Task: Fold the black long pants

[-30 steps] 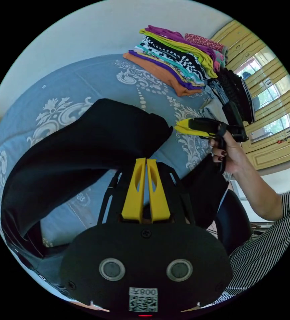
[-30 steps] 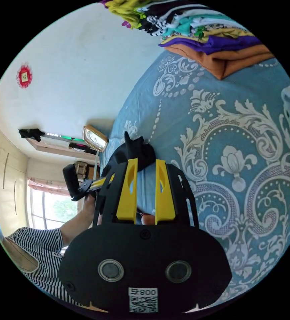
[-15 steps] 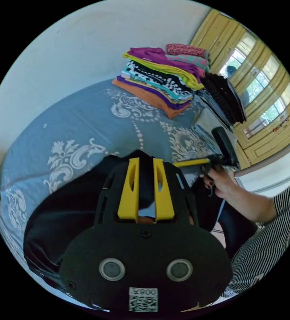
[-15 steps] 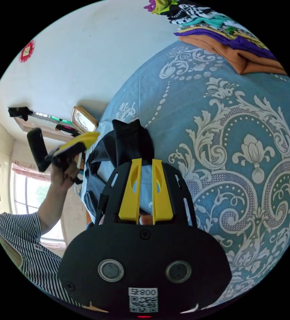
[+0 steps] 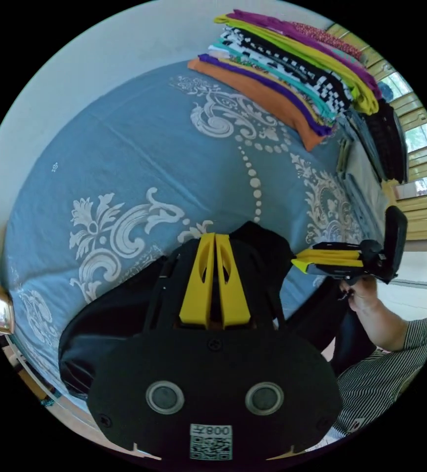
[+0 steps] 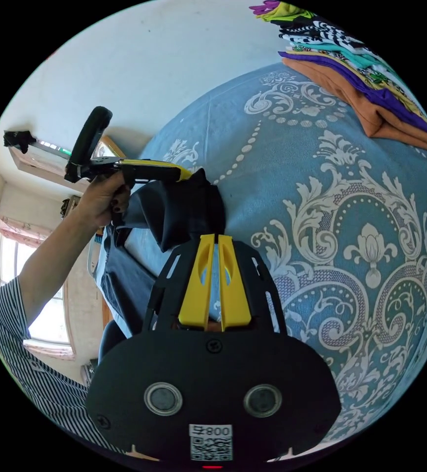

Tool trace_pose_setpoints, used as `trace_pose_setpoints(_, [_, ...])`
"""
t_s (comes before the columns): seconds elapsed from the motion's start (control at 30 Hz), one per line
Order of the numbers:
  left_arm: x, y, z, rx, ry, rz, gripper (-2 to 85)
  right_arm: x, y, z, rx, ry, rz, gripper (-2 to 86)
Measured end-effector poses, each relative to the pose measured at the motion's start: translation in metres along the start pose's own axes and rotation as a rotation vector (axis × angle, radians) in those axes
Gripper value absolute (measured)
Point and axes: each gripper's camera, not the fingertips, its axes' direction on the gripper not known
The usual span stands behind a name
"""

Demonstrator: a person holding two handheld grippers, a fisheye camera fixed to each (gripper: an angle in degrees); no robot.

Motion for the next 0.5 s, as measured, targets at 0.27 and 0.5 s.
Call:
trace_pose_setpoints(0.27, [0.006,-0.033,-0.022,0.128,0.048,0.032,5.9,0.008,0.002,-0.027,0.047,0.015,-0.014,0.5])
trace_pose_setpoints(0.5, [0.013,-0.056,0.04,-0.057,-0.006,0.071,2.5,0.025,0.008,-0.031,0.021,0.007,-0.004,0.4])
